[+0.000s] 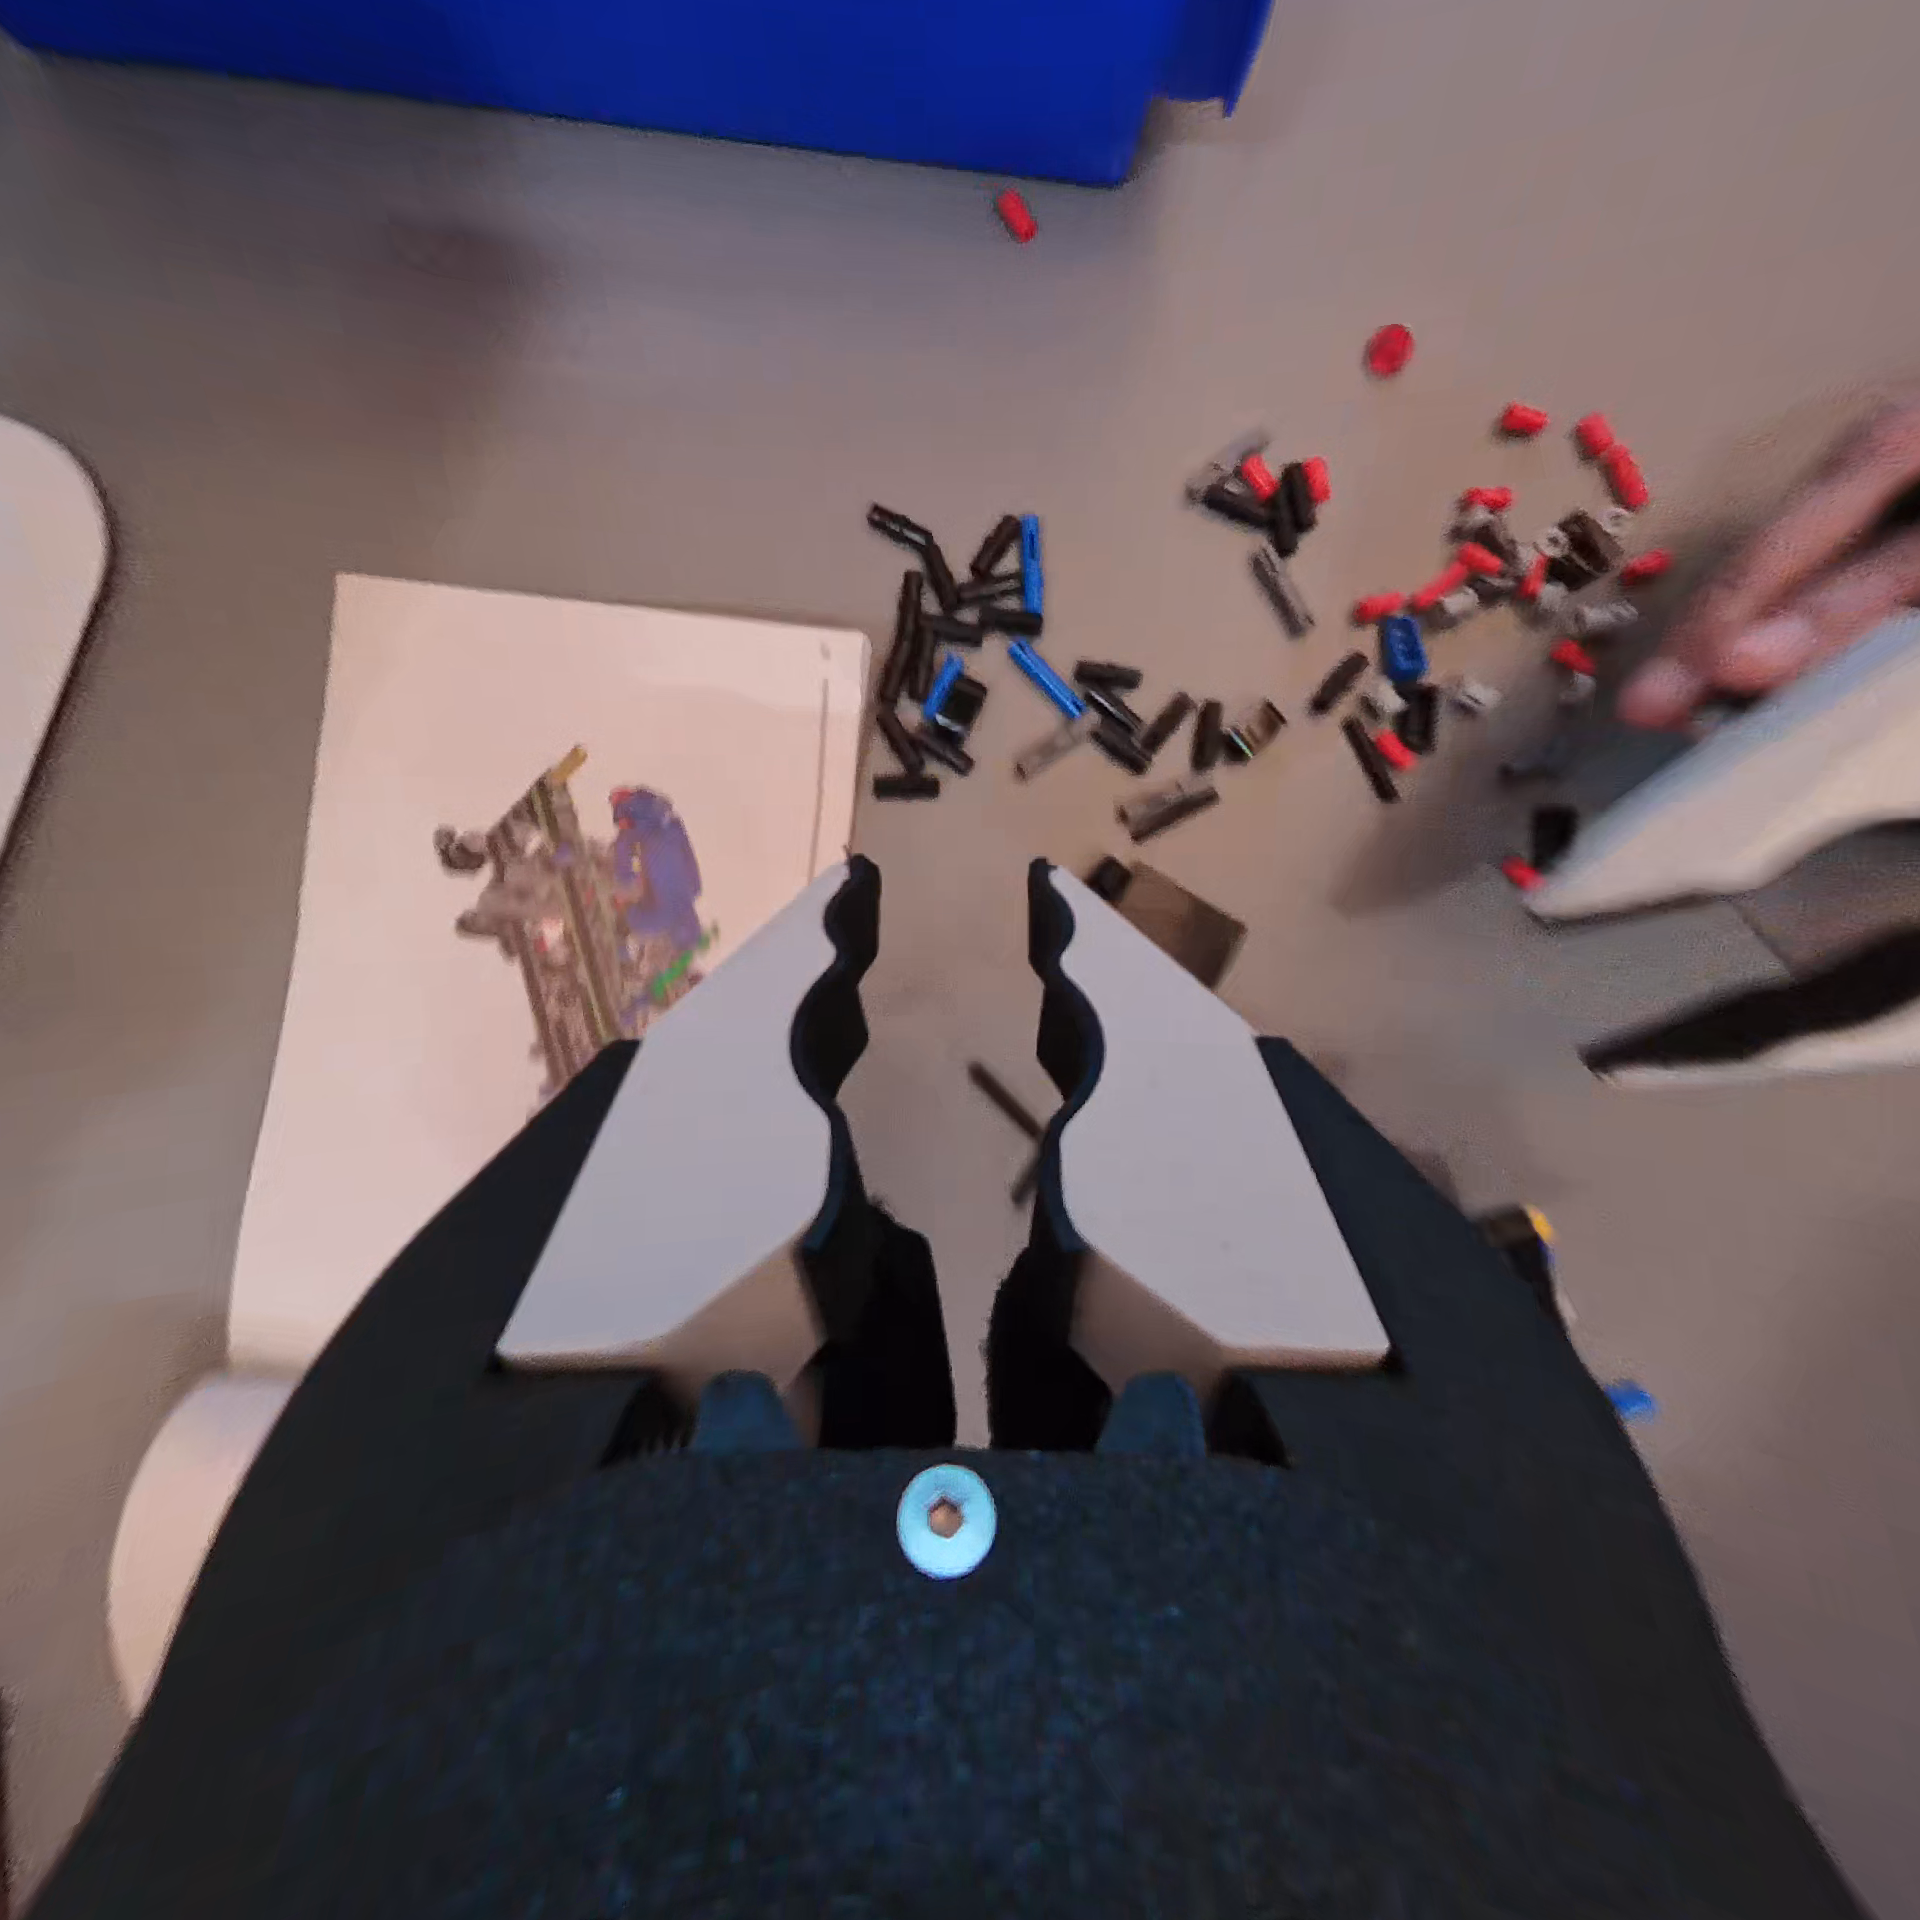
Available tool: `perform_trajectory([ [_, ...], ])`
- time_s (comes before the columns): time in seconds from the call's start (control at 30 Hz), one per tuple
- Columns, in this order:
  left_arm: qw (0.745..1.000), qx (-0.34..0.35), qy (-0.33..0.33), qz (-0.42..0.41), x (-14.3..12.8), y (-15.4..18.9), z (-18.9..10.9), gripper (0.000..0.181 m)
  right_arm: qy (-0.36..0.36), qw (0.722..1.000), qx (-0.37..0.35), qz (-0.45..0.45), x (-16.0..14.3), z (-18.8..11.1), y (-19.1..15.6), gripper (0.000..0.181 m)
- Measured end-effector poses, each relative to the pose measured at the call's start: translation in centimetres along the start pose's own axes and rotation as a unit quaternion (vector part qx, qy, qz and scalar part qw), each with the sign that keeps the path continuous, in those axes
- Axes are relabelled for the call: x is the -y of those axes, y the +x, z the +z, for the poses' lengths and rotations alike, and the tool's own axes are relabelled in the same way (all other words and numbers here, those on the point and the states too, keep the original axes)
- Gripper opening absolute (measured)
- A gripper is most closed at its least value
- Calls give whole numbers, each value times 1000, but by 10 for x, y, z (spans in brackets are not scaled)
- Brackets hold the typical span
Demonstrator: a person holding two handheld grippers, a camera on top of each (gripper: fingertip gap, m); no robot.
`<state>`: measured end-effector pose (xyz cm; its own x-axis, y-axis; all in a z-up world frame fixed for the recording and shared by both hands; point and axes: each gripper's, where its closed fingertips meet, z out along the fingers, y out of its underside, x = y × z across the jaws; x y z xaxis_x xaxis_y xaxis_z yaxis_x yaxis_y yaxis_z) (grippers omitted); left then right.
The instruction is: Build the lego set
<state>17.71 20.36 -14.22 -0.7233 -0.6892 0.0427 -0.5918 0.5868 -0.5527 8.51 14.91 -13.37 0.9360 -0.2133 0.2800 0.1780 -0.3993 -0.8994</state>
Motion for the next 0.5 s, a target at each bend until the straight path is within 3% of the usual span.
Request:
perform_trajectory([
  [0.13,1000,22,-8,11,12,-24,35,24,3,1000,2,-2,1,-1,-1,29],
  [0.5,998,45,-3,35,22,-32,52,25,-13,999,10,-28,-3,3,-8,29],
])
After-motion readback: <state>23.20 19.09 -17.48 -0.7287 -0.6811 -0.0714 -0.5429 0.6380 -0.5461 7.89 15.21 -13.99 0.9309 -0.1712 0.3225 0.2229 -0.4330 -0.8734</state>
